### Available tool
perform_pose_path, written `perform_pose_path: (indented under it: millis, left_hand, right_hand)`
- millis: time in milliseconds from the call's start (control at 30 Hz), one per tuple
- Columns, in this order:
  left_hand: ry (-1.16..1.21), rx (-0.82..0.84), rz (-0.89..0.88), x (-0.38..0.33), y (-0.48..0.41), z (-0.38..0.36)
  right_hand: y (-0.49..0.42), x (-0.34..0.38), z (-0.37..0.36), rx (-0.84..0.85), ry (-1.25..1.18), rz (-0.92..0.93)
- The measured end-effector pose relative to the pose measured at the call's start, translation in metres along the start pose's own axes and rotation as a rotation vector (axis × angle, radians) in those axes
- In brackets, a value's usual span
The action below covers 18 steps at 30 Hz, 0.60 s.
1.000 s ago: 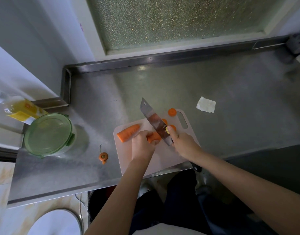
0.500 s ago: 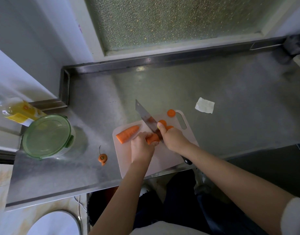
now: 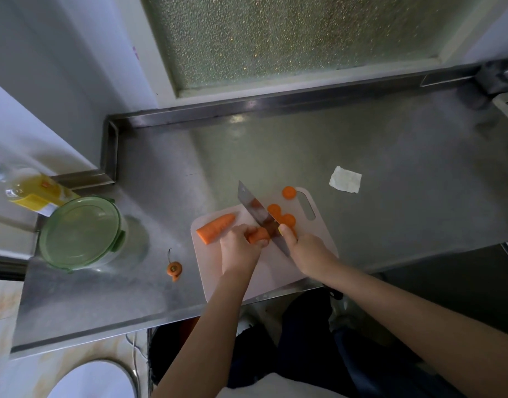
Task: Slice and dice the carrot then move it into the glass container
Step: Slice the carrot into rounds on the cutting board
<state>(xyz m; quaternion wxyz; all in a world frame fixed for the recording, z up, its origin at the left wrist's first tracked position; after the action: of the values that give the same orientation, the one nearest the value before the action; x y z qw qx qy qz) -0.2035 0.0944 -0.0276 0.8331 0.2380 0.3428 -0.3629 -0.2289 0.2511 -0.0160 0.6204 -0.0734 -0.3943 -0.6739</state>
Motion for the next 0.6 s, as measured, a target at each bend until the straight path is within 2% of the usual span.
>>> perform_pose_path:
  millis: [100,267,467,600]
  left_hand:
    - [-0.008,0.007,-0.008,0.001,-0.001,-0.001]
    - [-0.007,0.02,-0.005,0.0,-0.003,-0.001]
    - [0.019,-0.013,-0.041,-0.001,0.0,0.003]
    - [0.002,-0.028,-0.051,0.0,0.0,0.002]
  right_hand:
    - [-0.002,-0.001,-0.007,-0.037,0.053,-0.006]
    - [-0.009,-0.001,-0.018,-0.047,-0.069,-0.029]
    - [-0.012,0.009,-0.03,-0.095,-0.034,0.039]
    - [-0.015,0.007,-0.03,-0.053,-0.034,0.061]
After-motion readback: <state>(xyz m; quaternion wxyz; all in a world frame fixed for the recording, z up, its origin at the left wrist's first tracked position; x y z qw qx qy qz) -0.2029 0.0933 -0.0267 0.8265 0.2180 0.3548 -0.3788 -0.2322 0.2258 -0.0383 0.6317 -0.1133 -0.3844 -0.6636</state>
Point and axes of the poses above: each hand's wrist, its own y-axis away from the middle knuckle, its own z-axis out of the back of the hand, x = y × z, the point moved 9 cm from there along -y, towards the middle knuckle, and after that the axes turned 15 degrees about -x, right-handed, at the moved point
